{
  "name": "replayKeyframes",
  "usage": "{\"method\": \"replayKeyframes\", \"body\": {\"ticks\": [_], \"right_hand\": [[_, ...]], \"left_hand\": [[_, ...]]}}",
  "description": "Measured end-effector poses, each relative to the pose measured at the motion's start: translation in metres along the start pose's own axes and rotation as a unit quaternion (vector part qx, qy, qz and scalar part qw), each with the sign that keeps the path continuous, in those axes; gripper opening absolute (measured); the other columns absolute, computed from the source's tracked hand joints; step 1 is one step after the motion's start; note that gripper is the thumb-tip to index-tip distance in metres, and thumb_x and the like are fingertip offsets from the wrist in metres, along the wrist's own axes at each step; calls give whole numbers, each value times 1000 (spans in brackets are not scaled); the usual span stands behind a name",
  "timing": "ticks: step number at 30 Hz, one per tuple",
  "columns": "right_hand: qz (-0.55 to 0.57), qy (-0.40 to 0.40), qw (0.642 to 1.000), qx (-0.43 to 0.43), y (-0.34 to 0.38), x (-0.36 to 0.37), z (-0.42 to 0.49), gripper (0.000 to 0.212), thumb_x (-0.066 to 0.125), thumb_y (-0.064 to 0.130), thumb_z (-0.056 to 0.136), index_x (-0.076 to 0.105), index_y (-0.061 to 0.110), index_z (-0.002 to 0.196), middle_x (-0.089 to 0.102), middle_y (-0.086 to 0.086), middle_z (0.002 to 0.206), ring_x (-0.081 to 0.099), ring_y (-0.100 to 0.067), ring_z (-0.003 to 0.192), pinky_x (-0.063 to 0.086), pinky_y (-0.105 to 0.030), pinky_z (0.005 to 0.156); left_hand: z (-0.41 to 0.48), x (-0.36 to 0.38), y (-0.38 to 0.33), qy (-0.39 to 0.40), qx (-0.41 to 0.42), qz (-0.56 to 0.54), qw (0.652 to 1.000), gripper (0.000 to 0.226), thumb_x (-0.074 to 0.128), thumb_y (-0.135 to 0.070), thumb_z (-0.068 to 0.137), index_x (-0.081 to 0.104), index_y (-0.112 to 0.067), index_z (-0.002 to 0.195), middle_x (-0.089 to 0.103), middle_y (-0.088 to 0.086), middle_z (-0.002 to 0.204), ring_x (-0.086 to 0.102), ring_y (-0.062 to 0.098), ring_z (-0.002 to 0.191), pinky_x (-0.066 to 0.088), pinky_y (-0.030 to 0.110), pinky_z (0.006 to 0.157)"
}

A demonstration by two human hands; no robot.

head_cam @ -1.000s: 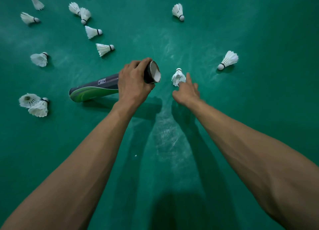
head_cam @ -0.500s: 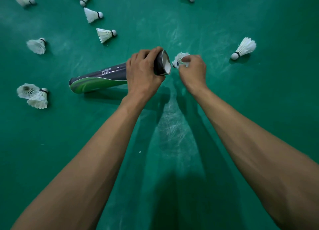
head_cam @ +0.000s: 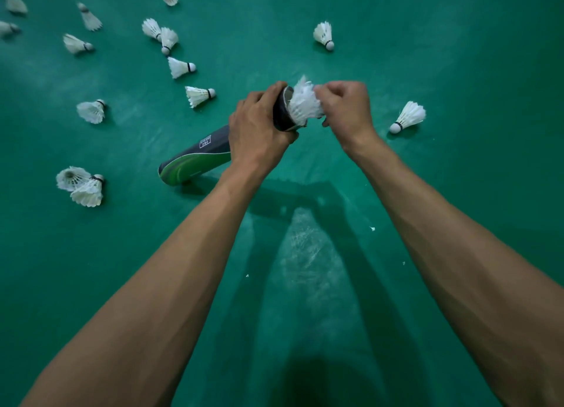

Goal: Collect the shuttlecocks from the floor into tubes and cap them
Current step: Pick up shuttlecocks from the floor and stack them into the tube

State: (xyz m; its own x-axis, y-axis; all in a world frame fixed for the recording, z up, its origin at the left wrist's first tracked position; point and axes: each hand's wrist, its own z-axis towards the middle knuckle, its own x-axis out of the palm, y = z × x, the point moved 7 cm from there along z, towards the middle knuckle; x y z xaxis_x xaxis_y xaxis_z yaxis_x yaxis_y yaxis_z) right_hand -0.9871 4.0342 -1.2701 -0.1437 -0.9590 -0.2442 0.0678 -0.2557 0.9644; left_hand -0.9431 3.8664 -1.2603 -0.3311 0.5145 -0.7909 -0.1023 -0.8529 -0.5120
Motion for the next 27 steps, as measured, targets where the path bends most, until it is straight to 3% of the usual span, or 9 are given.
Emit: {"method": "replayKeyframes", "body": {"ticks": [2,5,9,11,14,16,19,22,27], "right_hand": [[-89,31,994,-50,21,13,-10,21,67,29,85,69,16,68,60,10,63,54,-6,59,46,-30,64],[-150,-21,982,-117,48,14,-20,14,69,33,85,73,20,83,60,-1,97,60,-20,95,45,-34,95],[-108,-134,974,-144,90,-22,-22,30,61,35,92,70,13,74,64,1,79,59,-16,80,48,-38,84],[-70,-147,973,-161,114,-40,-24,42,53,34,97,72,11,69,70,4,68,65,-14,69,52,-38,75],[-92,-39,976,-191,142,-37,-30,52,47,40,101,76,14,66,71,5,62,68,-7,61,56,-33,73],[-169,73,968,-172,146,-18,-36,61,43,50,101,75,12,66,72,0,65,69,-15,65,55,-34,74],[-275,174,937,-125,134,8,-51,63,36,58,104,59,12,69,70,-14,88,64,-29,86,39,-30,68],[-243,213,941,-100,127,26,-59,50,30,63,103,63,25,101,68,-12,120,61,-28,112,38,-30,85],[-92,279,956,-1,113,34,-65,59,34,65,102,68,17,104,68,-1,101,64,-13,90,48,-27,76]], "left_hand": [[2,-8,-8,-7,-7,-25,1000,82,83,-40,65,56,-30,143,66,7,123,61,32,111,48,44,95],[4,-23,-14,-22,-13,-55,998,82,78,-46,62,58,-32,139,69,4,117,63,30,106,51,45,92],[5,-41,-17,-22,-29,-70,997,86,82,-48,58,57,-34,139,69,2,116,63,27,108,52,43,91],[4,-49,-19,-29,-27,-76,996,86,83,-49,58,57,-35,138,68,1,117,63,26,109,52,42,92],[2,-56,-24,-22,-22,-69,997,86,84,-50,58,56,-35,139,68,2,117,63,26,109,52,42,92],[2,-61,-29,-22,-16,-62,998,85,84,-50,58,57,-35,137,69,1,115,64,26,106,53,43,88],[0,-67,-45,-29,7,-83,996,62,78,-44,66,62,-36,125,71,-2,106,67,25,98,55,44,82],[-3,-73,-53,-35,15,-109,993,42,69,-37,72,65,-33,113,73,-6,96,70,22,92,58,43,77],[-13,-79,-44,-33,25,-35,999,61,76,-44,70,63,-36,129,71,-2,105,67,26,96,56,46,83]]}}
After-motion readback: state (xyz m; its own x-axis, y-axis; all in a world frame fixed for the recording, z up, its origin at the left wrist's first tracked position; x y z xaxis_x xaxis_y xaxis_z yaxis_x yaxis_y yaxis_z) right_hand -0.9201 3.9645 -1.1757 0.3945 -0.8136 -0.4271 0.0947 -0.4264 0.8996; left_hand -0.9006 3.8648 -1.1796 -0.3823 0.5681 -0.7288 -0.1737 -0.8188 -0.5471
